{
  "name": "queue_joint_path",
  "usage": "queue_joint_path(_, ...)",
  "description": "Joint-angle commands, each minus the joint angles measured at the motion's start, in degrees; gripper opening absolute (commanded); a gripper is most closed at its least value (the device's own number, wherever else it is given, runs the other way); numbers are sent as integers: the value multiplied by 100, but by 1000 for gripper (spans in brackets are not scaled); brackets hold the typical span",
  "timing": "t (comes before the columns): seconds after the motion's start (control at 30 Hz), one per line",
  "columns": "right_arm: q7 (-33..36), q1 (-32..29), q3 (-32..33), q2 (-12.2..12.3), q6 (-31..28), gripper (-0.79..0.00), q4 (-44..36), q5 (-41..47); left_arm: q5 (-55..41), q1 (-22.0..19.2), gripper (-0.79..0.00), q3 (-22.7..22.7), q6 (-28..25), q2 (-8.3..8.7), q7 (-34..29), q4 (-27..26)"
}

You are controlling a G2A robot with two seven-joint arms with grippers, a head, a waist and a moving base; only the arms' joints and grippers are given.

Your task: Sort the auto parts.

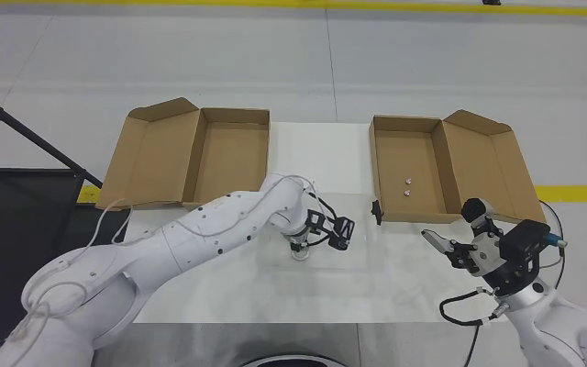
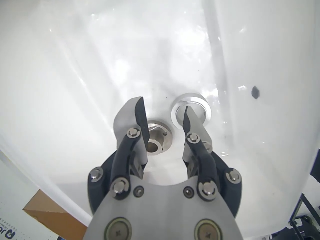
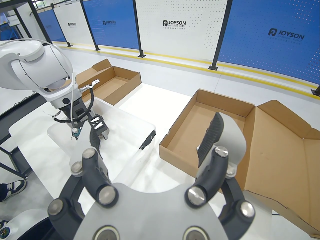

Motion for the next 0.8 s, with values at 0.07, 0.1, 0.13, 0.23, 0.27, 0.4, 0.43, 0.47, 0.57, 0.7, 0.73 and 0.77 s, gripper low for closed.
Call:
queue_joint_path(0.07, 0, 0, 0, 0, 0, 0, 0, 0, 100, 43, -403, -6, -25, -26, 32, 61)
queue_joint_path(0.1, 0, 0, 0, 0, 0, 0, 0, 0, 114, 53, -403, -2, -29, -32, 31, 76)
queue_joint_path(0.13, 0, 0, 0, 0, 0, 0, 0, 0, 132, 65, -413, 6, -40, -47, 41, 105)
queue_joint_path(0.23, 0, 0, 0, 0, 0, 0, 0, 0, 170, 70, -422, 44, -63, -86, 63, 179)
queue_joint_path(0.27, 0, 0, 0, 0, 0, 0, 0, 0, 168, 68, -428, 48, -74, -99, 74, 199)
queue_joint_path(0.4, 0, 0, 0, 0, 0, 0, 0, 0, 187, 61, -440, 81, -133, -148, 134, 299)
queue_joint_path(0.43, 0, 0, 0, 0, 0, 0, 0, 0, 190, 59, -446, 86, -145, -160, 146, 320)
queue_joint_path(0.47, 0, 0, 0, 0, 0, 0, 0, 0, 192, 58, -449, 94, -159, -172, 159, 348)
queue_joint_path(0.57, 0, 0, 0, 0, 0, 0, 0, 0, 207, 50, -474, 115, -191, -213, 191, 417)
queue_joint_path(0.7, 0, 0, 0, 0, 0, 0, 0, 0, 212, 36, -514, 139, -226, -266, 226, 501)
queue_joint_path(0.73, 0, 0, 0, 0, 0, 0, 0, 0, 215, 33, -526, 142, -232, -278, 232, 521)
queue_joint_path(0.77, 0, 0, 0, 0, 0, 0, 0, 0, 218, 31, -548, 144, -237, -290, 237, 538)
